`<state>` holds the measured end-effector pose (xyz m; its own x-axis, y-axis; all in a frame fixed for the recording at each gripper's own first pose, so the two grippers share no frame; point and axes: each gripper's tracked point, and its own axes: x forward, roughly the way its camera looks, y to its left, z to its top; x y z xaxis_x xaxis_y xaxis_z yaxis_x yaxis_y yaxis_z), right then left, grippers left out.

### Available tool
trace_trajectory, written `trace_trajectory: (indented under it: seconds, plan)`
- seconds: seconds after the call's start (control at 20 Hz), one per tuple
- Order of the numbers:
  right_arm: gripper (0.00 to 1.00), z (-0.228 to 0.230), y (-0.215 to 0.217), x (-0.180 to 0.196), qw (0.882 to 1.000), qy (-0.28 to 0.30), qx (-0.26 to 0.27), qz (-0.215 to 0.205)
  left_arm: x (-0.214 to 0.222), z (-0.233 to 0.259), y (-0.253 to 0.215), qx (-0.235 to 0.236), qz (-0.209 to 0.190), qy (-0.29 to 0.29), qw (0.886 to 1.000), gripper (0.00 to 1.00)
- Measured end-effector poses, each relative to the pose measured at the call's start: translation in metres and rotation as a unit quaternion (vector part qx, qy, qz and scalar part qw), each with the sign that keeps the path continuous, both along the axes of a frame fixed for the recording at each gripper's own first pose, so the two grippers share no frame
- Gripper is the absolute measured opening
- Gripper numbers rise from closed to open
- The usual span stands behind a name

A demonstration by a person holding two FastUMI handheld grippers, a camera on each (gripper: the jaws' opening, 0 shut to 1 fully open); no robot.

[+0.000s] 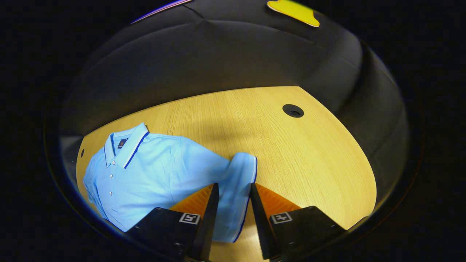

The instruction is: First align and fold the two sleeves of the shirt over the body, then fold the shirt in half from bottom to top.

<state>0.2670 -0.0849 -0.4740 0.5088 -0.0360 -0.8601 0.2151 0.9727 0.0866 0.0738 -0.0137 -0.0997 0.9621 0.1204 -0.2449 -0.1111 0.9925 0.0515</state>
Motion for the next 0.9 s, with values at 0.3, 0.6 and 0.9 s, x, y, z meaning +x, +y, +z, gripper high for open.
trace_trajectory:
  seconds: [0.3, 0.6, 0.9]
  plan:
    - [0.07, 0.002, 0.010, -0.003, 1.000, 0.004, 0.020, 0.004, -0.007, -0.001, 0.010, 0.000, 0.006, 0.003, 1.000, 0.98]
    - [0.05, 0.037, 0.021, 0.008, 0.998, -0.050, 0.010, 0.037, -0.015, -0.003, 0.015, -0.003, 0.012, 0.002, 1.000, 0.98]
    - [0.05, 0.086, 0.083, 0.016, 0.987, -0.108, 0.021, 0.113, -0.026, -0.004, 0.028, -0.010, 0.028, 0.001, 1.000, 0.98]
